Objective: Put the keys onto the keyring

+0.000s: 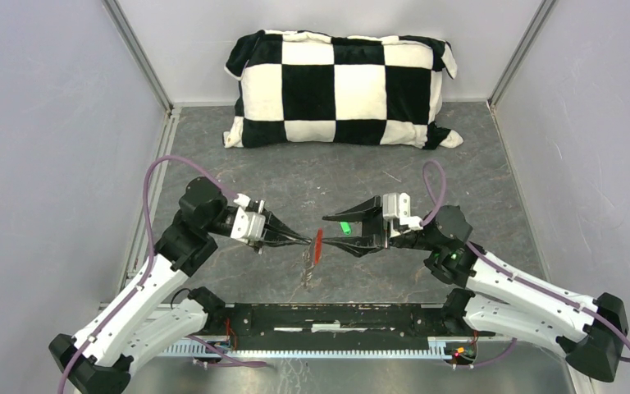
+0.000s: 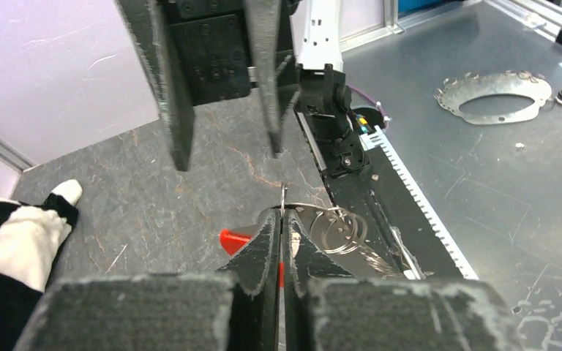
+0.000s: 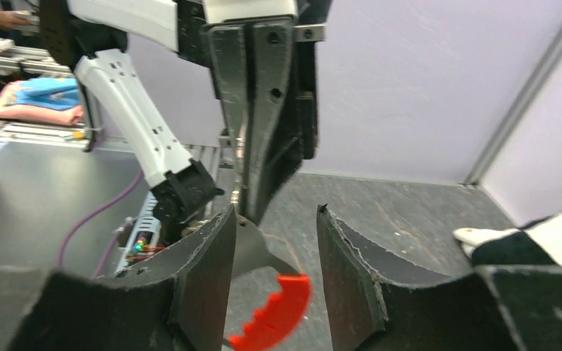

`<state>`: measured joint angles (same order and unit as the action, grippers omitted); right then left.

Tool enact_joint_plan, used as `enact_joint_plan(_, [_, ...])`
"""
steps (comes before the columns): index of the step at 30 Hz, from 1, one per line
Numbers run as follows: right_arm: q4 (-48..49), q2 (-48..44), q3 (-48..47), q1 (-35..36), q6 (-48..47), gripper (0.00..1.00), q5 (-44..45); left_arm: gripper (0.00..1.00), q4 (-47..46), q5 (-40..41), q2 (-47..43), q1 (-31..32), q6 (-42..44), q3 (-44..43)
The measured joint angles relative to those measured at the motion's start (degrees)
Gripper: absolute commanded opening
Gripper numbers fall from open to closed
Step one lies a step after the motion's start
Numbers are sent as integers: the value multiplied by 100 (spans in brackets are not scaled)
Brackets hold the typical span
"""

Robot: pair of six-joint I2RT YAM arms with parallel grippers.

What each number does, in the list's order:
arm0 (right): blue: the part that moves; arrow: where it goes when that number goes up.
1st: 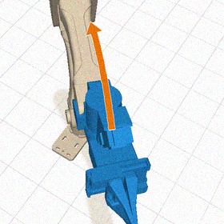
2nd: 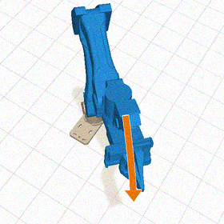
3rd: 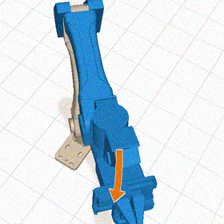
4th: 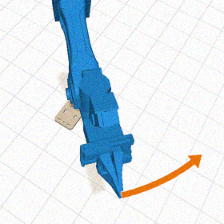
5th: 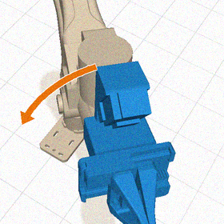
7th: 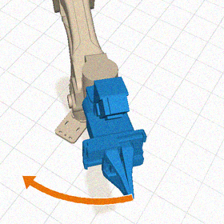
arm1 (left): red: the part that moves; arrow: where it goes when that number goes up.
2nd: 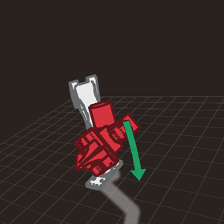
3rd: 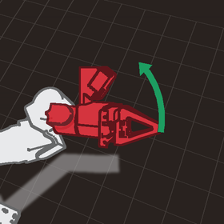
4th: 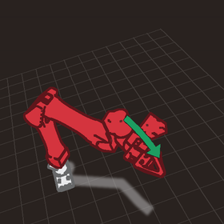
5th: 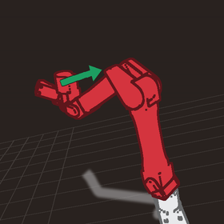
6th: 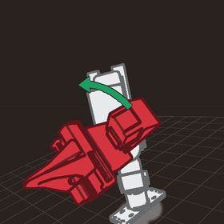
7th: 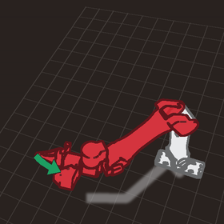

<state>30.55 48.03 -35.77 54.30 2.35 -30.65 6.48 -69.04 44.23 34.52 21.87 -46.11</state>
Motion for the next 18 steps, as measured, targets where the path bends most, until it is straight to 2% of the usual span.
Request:
enact_joint_plan(10, [199,221,-98,2,380,47,-651,2,-992,452,63,0,-1276,118])
enact_joint_plan(18, [365,382,-98,2,492,41,-638,2,-1261,507,96,0,-1631,153])
